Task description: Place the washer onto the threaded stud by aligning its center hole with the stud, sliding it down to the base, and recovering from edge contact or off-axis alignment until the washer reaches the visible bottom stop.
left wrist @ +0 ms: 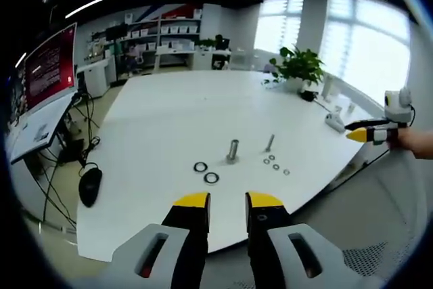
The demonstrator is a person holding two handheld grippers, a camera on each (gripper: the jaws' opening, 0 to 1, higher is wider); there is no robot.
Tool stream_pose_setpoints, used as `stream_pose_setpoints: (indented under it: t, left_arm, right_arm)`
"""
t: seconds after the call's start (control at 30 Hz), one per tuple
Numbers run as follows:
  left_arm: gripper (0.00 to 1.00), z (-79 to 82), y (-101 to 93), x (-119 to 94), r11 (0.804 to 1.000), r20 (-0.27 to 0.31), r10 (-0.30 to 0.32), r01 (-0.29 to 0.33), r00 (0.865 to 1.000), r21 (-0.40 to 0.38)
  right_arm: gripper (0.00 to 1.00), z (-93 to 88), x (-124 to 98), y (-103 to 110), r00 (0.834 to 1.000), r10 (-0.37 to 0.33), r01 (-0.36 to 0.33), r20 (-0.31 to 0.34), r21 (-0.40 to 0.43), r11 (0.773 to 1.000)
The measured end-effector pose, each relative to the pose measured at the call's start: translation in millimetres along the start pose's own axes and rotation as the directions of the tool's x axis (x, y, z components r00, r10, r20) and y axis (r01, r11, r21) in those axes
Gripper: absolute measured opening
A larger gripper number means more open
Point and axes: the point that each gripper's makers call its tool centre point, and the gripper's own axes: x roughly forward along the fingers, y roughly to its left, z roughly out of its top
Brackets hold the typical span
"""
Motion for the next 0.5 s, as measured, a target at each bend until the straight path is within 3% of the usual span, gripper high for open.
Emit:
stream_pose_setpoints:
  t: [0.5]
  left_arm:
    - [0.18,-0.3,-0.6,0.4,1.000,0.001,-0.003,0.003,1.000,-0.001]
  right_arm:
    - [0.43,-1.9,0.3,-3.4,1.000,-0.013,0.013,-0.008,0.010,1.000]
